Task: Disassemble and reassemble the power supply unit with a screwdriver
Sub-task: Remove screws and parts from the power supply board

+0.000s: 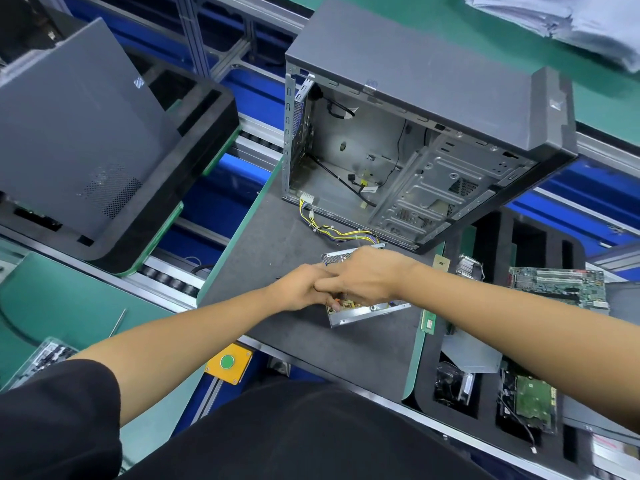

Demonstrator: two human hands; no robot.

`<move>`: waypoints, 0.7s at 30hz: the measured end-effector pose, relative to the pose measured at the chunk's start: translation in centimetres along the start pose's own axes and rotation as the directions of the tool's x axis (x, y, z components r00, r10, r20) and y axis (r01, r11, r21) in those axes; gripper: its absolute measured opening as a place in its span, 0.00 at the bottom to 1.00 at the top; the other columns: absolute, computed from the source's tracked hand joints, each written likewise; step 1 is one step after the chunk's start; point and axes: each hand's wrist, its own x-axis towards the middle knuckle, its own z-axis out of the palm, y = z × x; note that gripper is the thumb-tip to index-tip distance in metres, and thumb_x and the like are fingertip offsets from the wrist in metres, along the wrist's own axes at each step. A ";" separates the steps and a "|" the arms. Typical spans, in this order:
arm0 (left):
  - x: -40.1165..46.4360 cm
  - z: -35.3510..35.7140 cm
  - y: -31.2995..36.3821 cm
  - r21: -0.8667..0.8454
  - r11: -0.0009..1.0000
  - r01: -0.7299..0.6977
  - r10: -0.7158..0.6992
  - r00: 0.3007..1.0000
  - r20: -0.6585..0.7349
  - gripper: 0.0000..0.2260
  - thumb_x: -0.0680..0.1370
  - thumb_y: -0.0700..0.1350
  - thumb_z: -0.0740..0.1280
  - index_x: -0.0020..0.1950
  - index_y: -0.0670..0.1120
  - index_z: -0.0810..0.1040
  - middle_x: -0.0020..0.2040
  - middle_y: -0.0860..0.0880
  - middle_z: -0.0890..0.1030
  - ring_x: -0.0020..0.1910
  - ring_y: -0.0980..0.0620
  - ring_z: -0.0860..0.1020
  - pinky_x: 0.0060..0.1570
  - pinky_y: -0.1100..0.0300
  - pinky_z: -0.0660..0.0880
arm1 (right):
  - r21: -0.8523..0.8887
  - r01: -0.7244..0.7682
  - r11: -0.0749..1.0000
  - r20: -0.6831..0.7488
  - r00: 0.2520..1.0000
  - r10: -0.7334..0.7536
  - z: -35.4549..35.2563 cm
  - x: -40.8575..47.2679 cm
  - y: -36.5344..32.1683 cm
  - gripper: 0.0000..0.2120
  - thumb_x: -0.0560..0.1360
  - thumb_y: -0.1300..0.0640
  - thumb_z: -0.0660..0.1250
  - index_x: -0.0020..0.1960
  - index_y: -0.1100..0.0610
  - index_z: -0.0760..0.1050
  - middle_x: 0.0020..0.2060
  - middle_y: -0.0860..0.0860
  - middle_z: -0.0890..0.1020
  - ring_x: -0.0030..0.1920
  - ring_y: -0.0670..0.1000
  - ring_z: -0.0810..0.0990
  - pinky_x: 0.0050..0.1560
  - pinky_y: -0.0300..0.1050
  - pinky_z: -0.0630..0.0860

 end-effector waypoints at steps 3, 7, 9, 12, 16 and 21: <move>0.4 -0.5 0.7 0.064 0.997 -0.036 0.031 0.997 0.075 0.08 0.72 0.46 0.79 0.45 0.51 0.81 0.42 0.50 0.79 0.47 0.55 0.72 0.49 0.57 0.69 | 0.009 0.025 1.000 0.021 0.999 -0.025 0.3 -0.3 0.3 0.06 0.83 0.50 0.54 0.59 0.49 0.64 0.44 0.53 0.81 0.31 0.58 0.71 0.27 0.46 0.57; 0.2 -0.6 0.6 0.002 1.000 -0.010 0.011 0.995 -0.095 0.14 0.67 0.48 0.83 0.41 0.49 0.79 0.37 0.56 0.78 0.43 0.50 0.75 0.44 0.51 0.72 | -0.015 -0.079 0.997 0.002 0.997 0.079 0.6 -0.5 -0.1 0.14 0.84 0.45 0.55 0.61 0.54 0.69 0.40 0.55 0.82 0.34 0.60 0.77 0.30 0.46 0.64; 0.2 -0.4 0.6 -0.020 1.000 -0.011 0.009 0.995 -0.099 0.11 0.68 0.44 0.81 0.41 0.47 0.80 0.38 0.53 0.78 0.40 0.51 0.76 0.41 0.51 0.73 | -0.074 -0.081 0.994 -0.030 0.996 0.079 0.6 -0.6 -0.5 0.15 0.84 0.43 0.55 0.58 0.54 0.71 0.36 0.55 0.82 0.29 0.58 0.72 0.27 0.45 0.57; 0.3 -0.4 0.9 -0.011 1.000 -0.013 0.013 0.999 -0.042 0.10 0.71 0.42 0.79 0.50 0.49 0.83 0.41 0.50 0.81 0.41 0.55 0.78 0.44 0.56 0.75 | -0.015 -0.046 0.999 0.028 0.999 0.047 0.2 -0.8 -0.5 0.09 0.83 0.48 0.56 0.58 0.53 0.66 0.43 0.56 0.81 0.29 0.59 0.68 0.25 0.47 0.59; 0.2 -0.7 0.9 0.013 1.000 -0.020 0.020 0.999 0.041 0.13 0.75 0.39 0.76 0.50 0.57 0.82 0.42 0.57 0.81 0.43 0.58 0.79 0.46 0.58 0.77 | 0.033 0.005 0.999 0.065 0.998 -0.007 -0.1 -1.2 -0.1 0.11 0.83 0.53 0.56 0.65 0.51 0.66 0.45 0.55 0.80 0.30 0.59 0.68 0.33 0.52 0.74; 0.3 -0.5 0.9 -0.008 0.997 0.071 -0.071 0.996 -0.046 0.16 0.65 0.43 0.83 0.39 0.56 0.78 0.34 0.58 0.79 0.34 0.63 0.73 0.36 0.64 0.71 | 0.042 -0.167 0.985 -0.001 0.986 0.167 0.2 -0.8 -2.1 0.13 0.84 0.47 0.57 0.61 0.54 0.70 0.38 0.55 0.82 0.35 0.59 0.81 0.37 0.50 0.75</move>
